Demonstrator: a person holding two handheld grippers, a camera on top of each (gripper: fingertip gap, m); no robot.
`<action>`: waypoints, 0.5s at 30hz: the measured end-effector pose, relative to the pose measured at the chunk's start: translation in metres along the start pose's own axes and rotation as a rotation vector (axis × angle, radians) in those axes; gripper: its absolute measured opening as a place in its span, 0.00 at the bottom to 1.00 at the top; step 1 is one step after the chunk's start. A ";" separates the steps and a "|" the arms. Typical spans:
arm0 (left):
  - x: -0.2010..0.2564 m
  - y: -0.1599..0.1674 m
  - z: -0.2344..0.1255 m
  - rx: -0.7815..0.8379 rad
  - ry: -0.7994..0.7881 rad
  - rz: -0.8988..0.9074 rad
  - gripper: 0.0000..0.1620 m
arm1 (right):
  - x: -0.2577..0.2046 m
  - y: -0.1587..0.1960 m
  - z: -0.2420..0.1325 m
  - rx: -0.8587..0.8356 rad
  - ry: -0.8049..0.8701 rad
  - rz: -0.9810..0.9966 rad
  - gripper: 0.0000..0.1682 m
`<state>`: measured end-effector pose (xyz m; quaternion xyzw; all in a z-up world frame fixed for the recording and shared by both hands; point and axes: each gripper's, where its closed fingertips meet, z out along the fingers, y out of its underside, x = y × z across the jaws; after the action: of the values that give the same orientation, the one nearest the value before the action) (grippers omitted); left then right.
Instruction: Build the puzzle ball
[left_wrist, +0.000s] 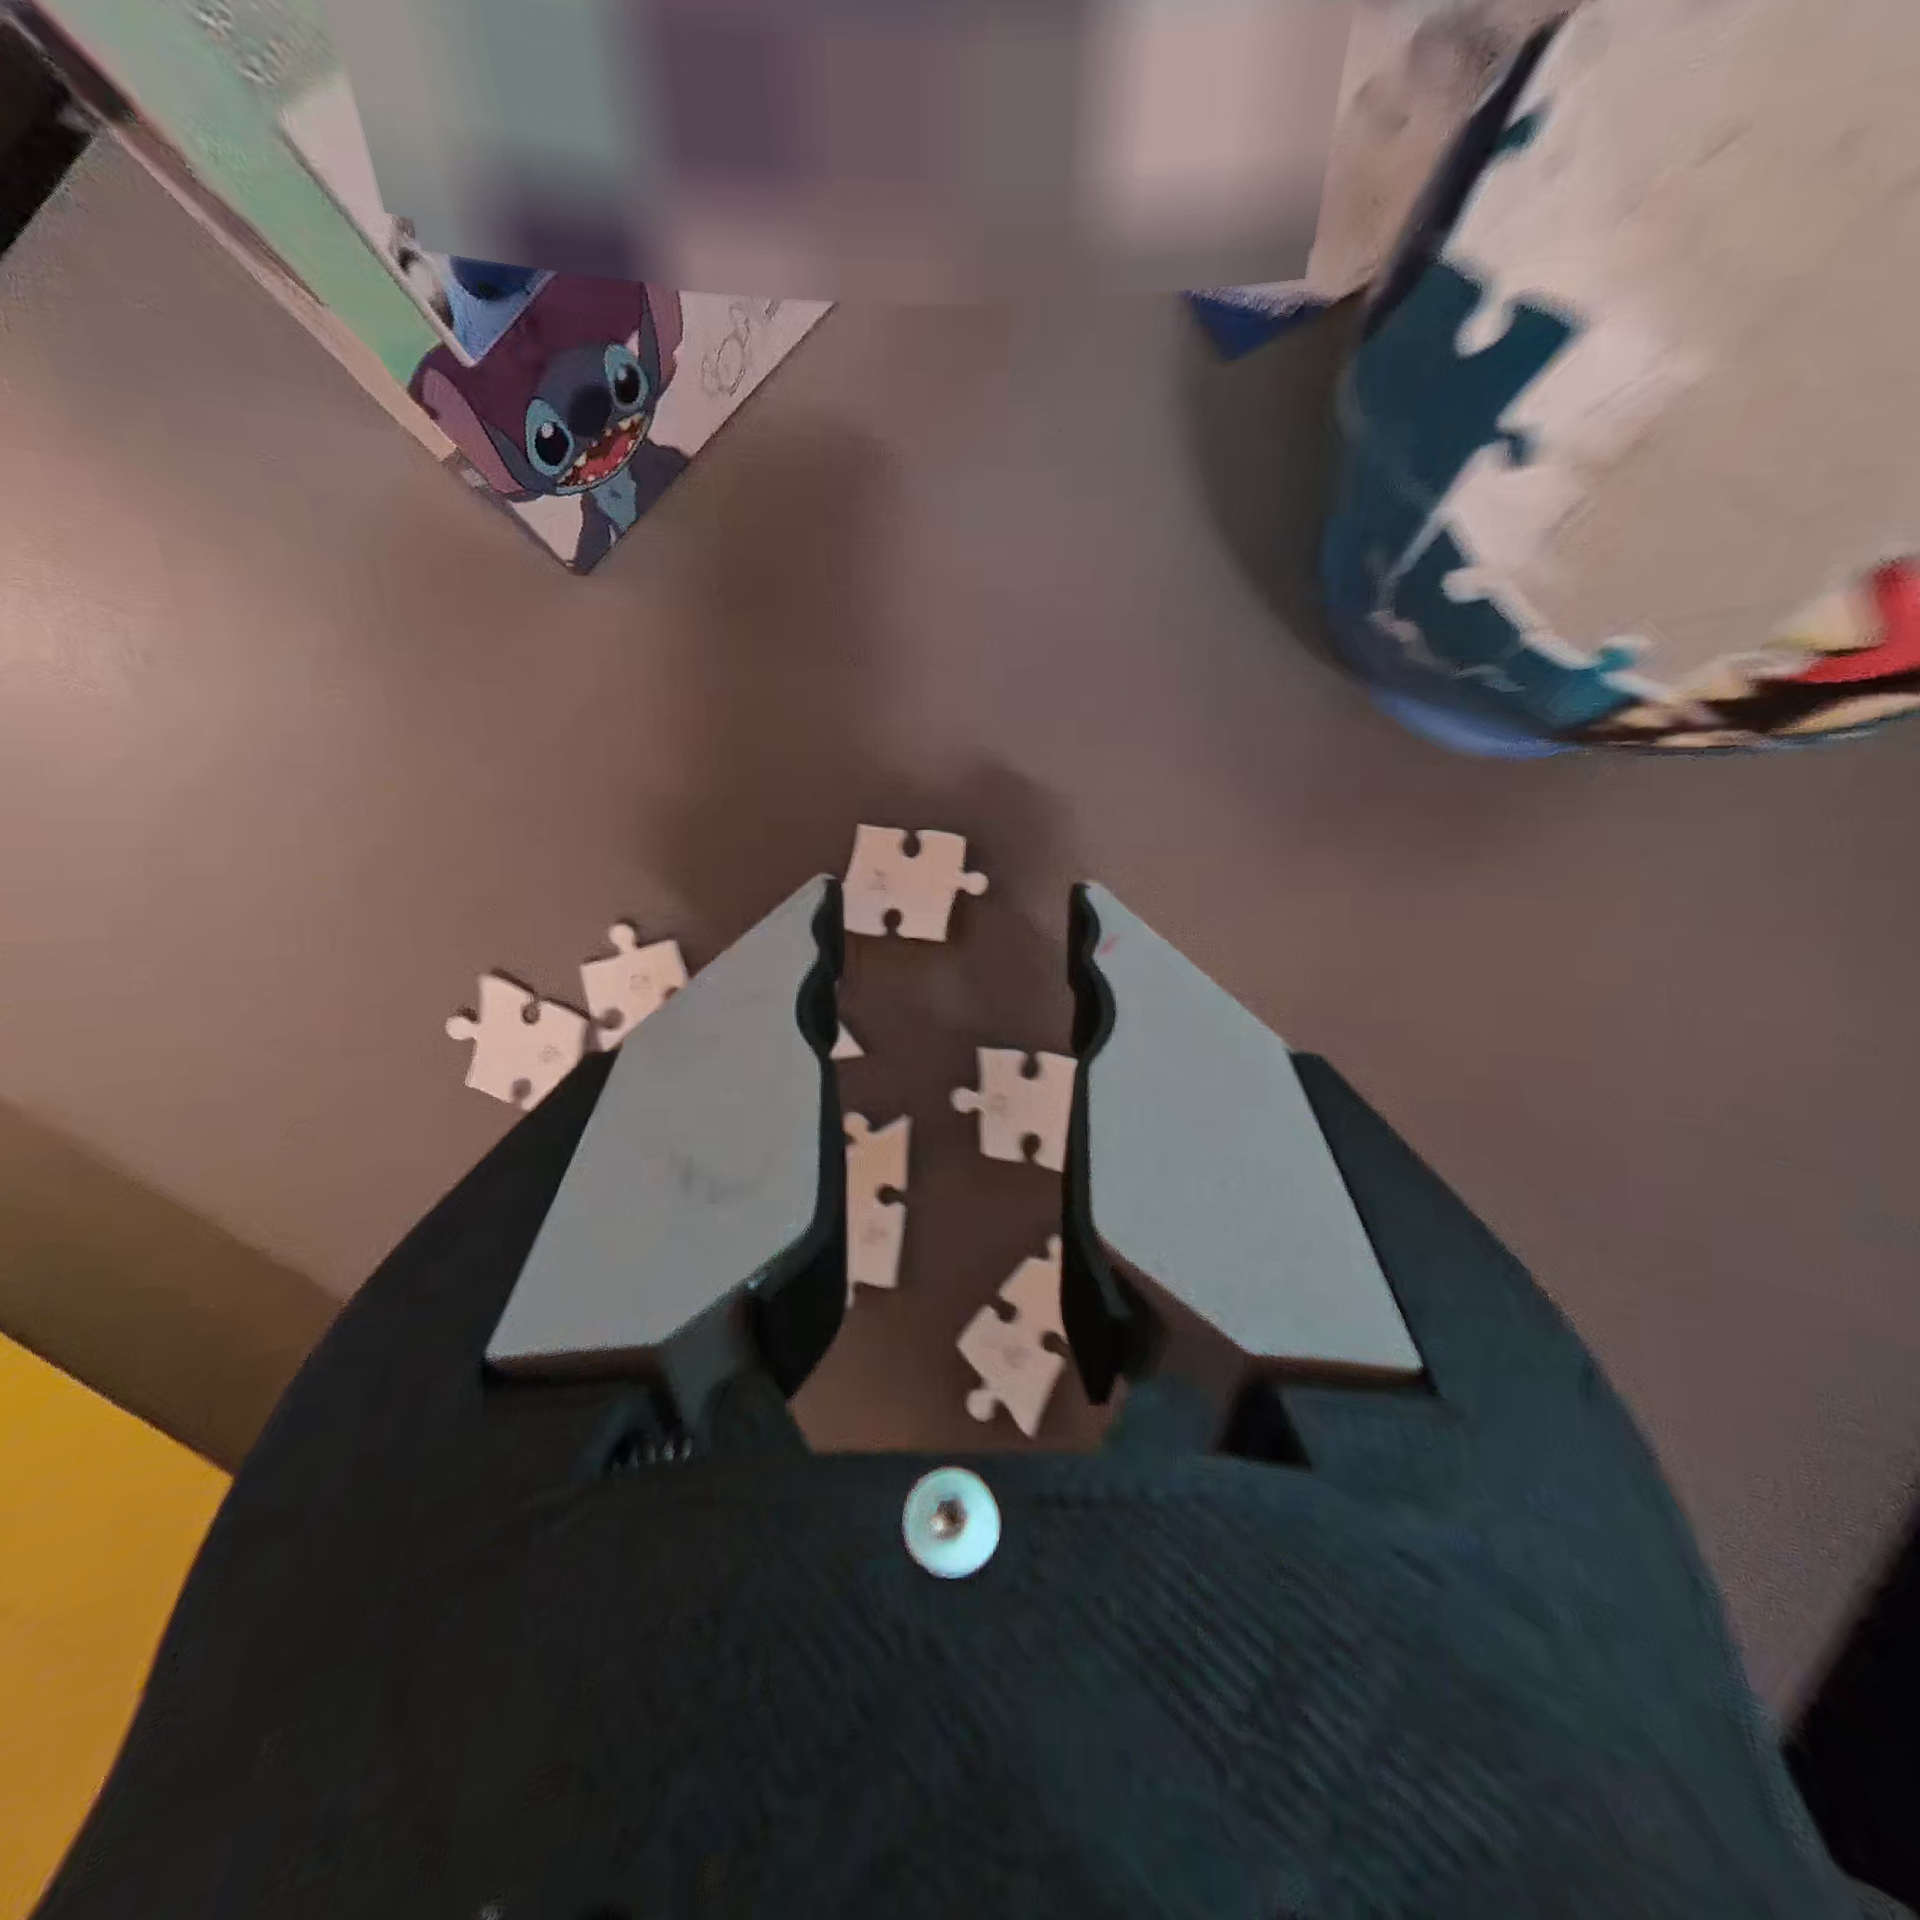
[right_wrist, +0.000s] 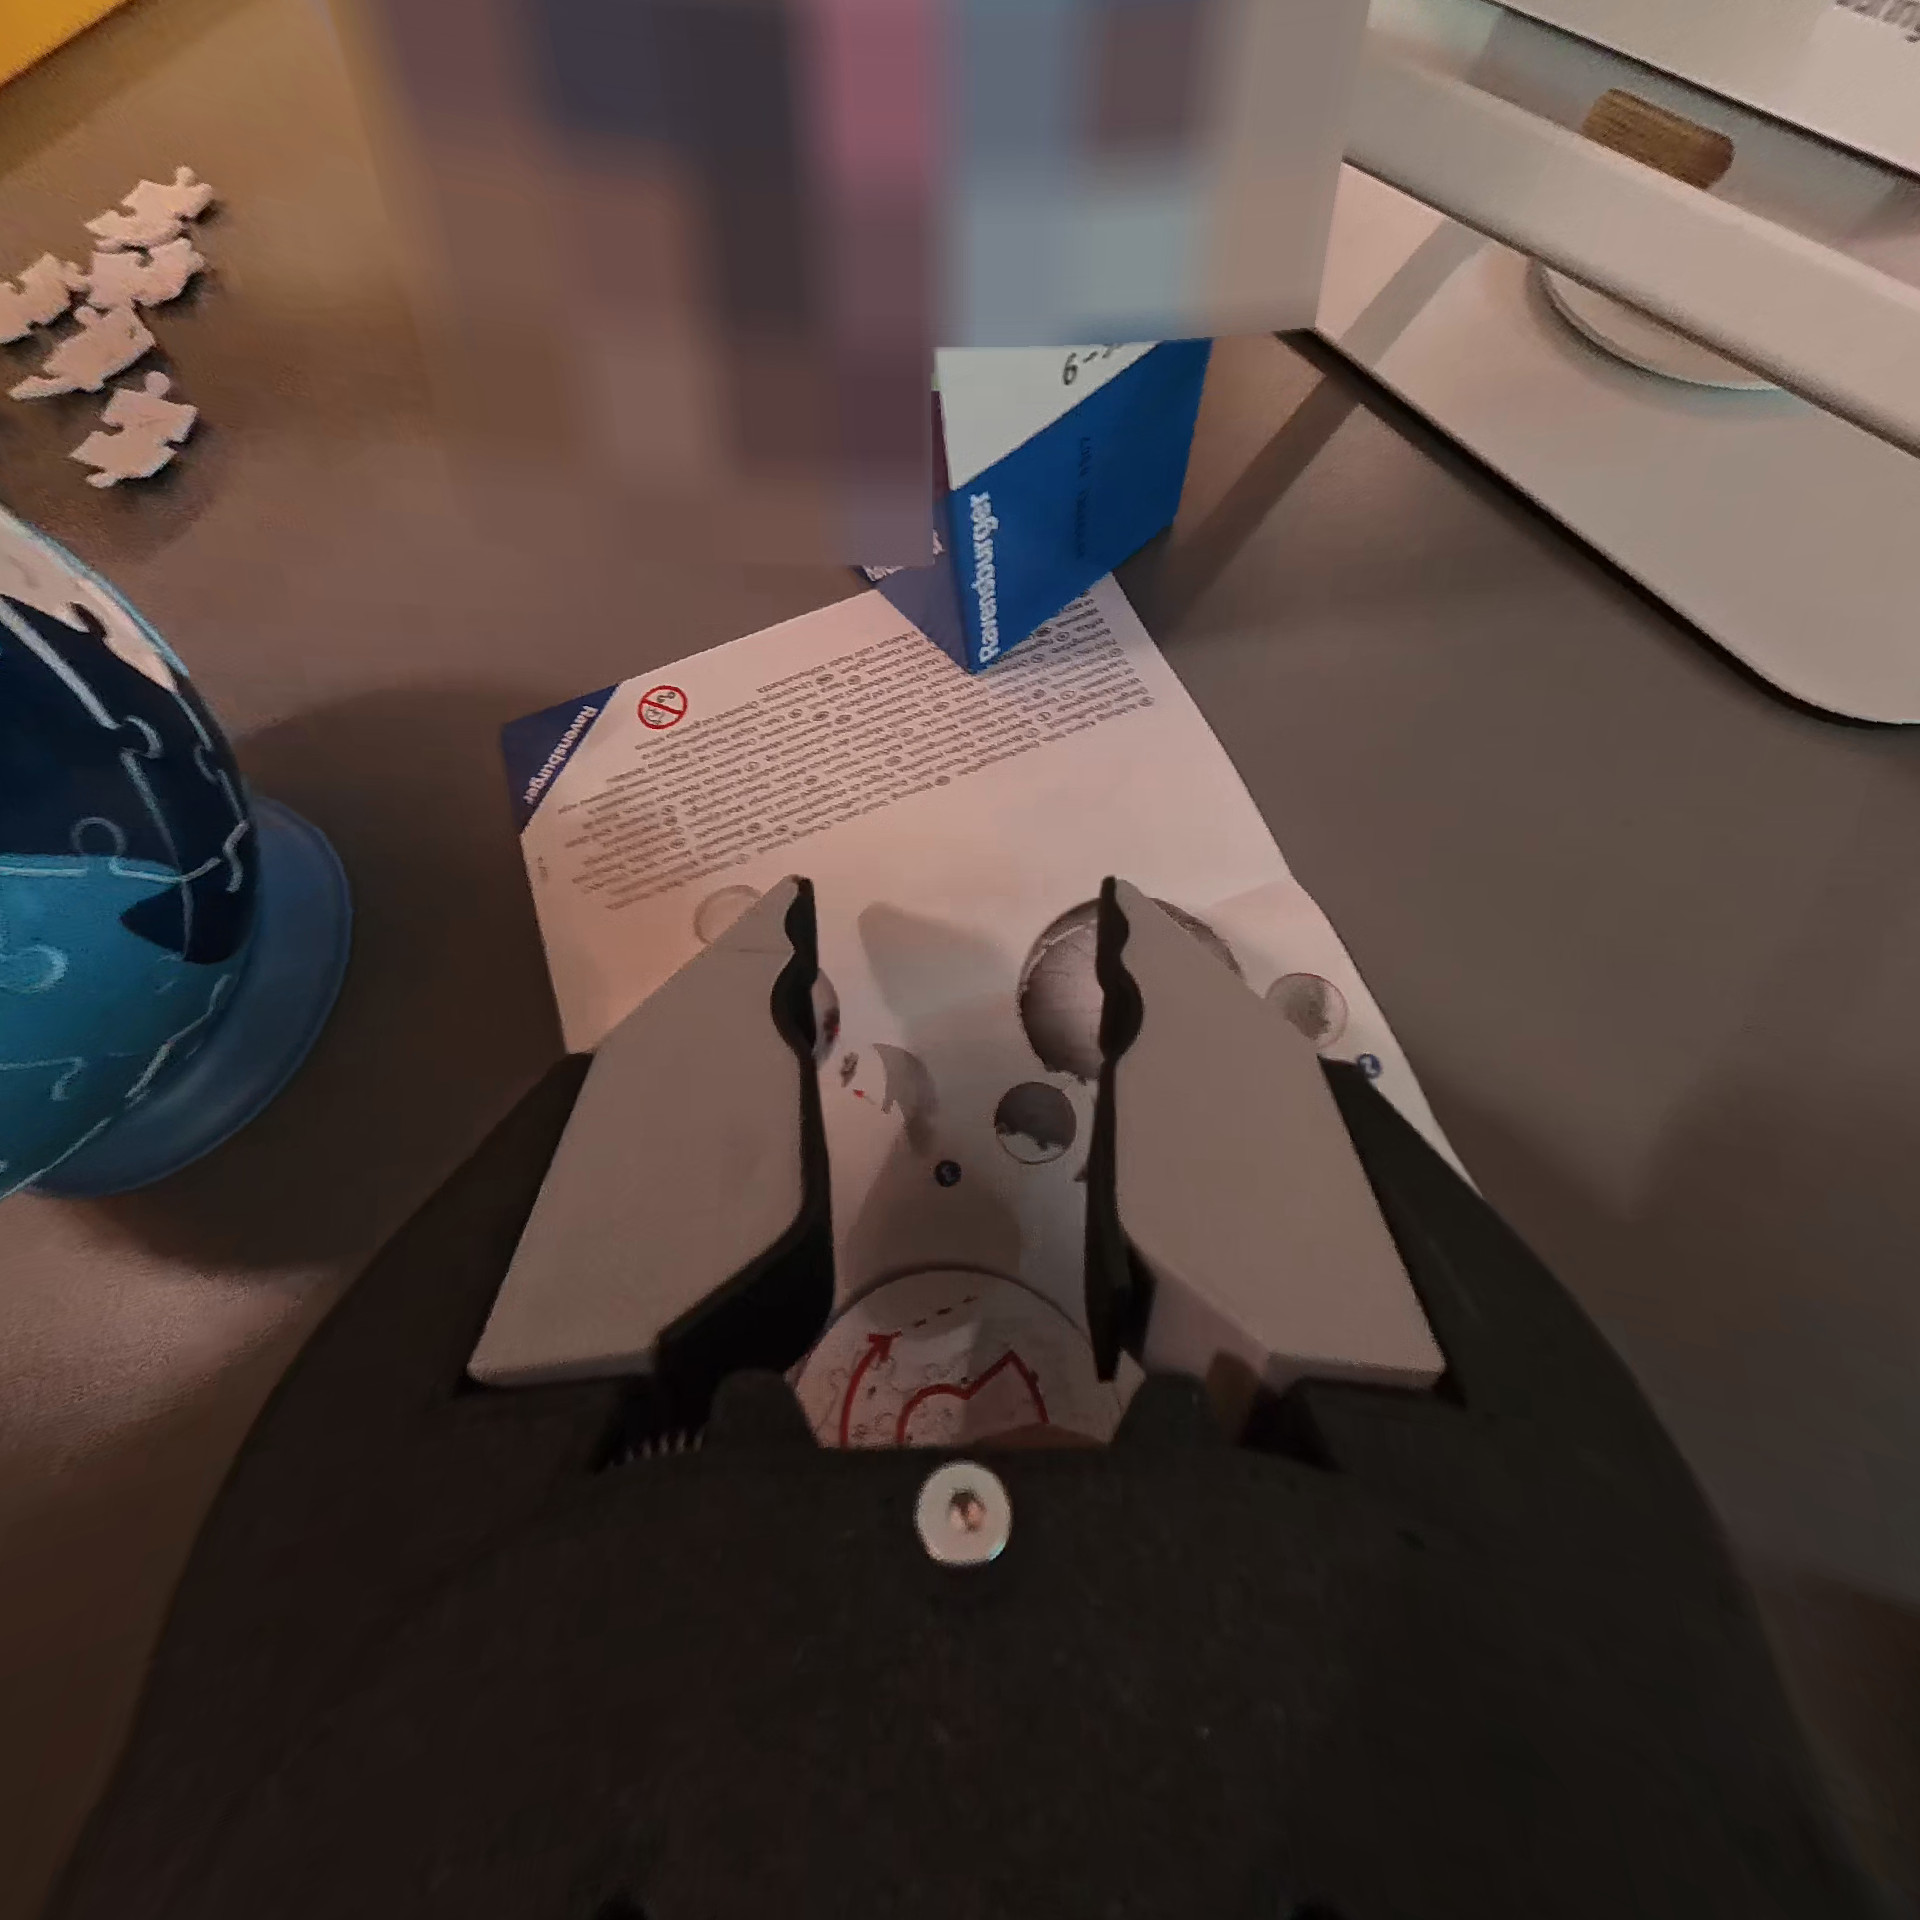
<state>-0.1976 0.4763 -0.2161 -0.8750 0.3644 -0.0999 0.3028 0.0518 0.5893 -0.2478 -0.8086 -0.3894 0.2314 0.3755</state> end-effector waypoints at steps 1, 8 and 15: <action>-0.007 0.002 0.009 -0.036 -0.036 0.033 0.27 | -0.003 -0.002 -0.001 0.008 -0.013 0.001 0.31; -0.013 0.019 0.033 -0.204 -0.001 0.099 0.32 | -0.013 -0.014 -0.011 0.046 -0.014 -0.053 0.30; -0.014 0.015 0.046 -0.205 0.079 0.190 0.34 | -0.013 -0.025 -0.023 0.102 -0.012 -0.055 0.30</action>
<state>-0.1980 0.4988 -0.2616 -0.8582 0.4656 -0.0675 0.2055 0.0477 0.5800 -0.2130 -0.7761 -0.4014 0.2451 0.4201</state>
